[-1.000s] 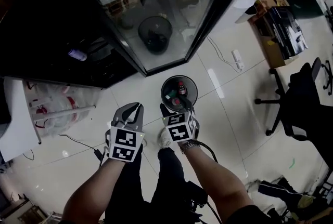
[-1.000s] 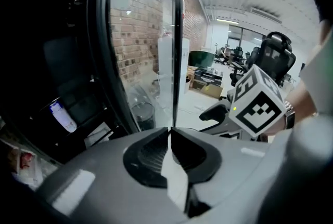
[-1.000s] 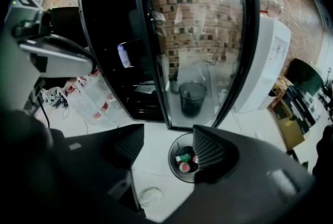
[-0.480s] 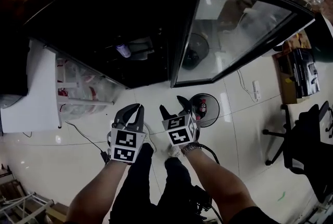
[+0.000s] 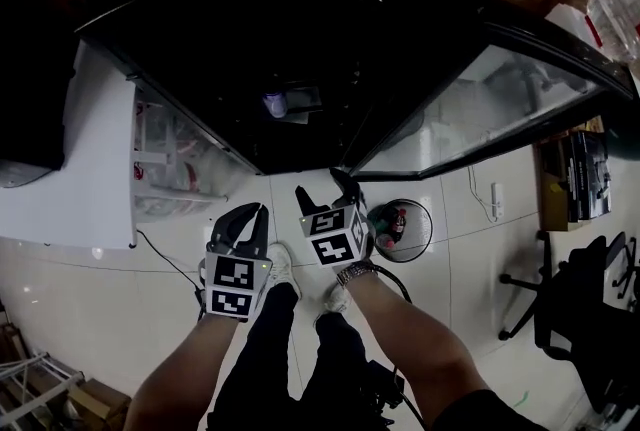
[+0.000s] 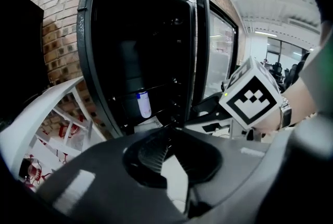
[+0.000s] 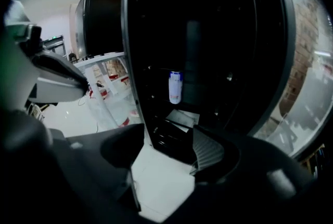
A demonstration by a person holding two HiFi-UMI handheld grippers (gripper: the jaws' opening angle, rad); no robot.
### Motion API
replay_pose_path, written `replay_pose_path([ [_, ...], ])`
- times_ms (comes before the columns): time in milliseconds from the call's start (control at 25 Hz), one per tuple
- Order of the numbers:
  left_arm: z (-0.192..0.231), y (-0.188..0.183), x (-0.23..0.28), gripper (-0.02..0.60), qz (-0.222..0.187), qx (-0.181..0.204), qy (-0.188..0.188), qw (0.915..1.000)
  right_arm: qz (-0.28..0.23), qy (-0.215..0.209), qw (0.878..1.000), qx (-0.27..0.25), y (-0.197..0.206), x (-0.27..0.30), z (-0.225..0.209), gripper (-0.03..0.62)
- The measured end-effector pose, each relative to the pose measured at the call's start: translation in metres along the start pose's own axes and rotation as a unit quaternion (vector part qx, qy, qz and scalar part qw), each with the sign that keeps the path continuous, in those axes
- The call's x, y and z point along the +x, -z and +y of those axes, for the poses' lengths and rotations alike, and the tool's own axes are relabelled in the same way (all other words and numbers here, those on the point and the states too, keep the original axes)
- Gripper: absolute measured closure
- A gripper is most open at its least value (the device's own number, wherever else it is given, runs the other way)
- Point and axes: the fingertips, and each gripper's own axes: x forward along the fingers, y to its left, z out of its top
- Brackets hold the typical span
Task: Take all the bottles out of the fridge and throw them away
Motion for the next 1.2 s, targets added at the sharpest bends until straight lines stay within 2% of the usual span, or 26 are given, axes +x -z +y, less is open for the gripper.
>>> replay_pose_path([
  [440,0.052,0.006,0.004,0.577,-0.003,-0.024,-0.007,0.9997,-0.013,0.006,1.0,-0.007,-0.067,0.071,0.007,0.296],
  [840,0.088,0.01,0.02,0.577,-0.001,-0.028,0.0,0.9996,0.001,0.027,1.0,0.005,-0.093,0.134,-0.006,0.263],
  [1200,0.111,0.017,0.034,0.577,0.009,-0.032,0.001,0.9994,0.009,0.041,0.999,0.012,-0.111,0.178,-0.024,0.263],
])
